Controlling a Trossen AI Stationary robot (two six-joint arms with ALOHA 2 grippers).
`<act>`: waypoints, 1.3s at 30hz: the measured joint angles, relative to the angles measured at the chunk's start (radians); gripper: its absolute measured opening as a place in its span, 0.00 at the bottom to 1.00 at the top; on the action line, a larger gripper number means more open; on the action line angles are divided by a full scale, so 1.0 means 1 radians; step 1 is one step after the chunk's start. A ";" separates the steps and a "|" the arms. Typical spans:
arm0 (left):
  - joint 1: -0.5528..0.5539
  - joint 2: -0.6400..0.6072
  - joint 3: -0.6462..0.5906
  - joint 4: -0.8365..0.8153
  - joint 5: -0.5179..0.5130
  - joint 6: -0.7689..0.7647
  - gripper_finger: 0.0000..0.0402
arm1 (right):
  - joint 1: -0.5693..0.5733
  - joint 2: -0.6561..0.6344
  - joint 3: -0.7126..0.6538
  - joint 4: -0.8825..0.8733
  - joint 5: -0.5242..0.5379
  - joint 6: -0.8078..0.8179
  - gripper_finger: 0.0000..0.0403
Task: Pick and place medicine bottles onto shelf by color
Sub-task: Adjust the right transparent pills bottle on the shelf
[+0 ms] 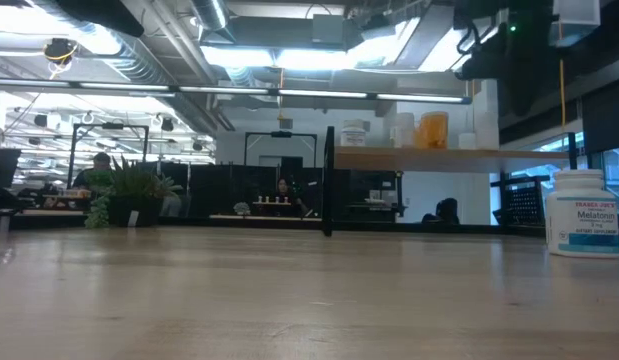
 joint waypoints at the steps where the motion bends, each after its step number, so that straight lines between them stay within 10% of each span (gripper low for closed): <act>1: 0.000 0.000 0.000 0.000 0.000 0.000 0.71 | -0.007 0.000 -0.006 0.014 0.000 -0.011 0.01; 22: 0.000 0.000 0.000 0.000 0.000 0.000 0.71 | 0.102 -0.005 0.063 0.128 -0.183 -0.159 0.00; 39: 0.000 0.000 0.000 0.000 0.000 -0.001 0.71 | 0.179 -0.005 -0.102 0.259 -0.120 -0.216 0.00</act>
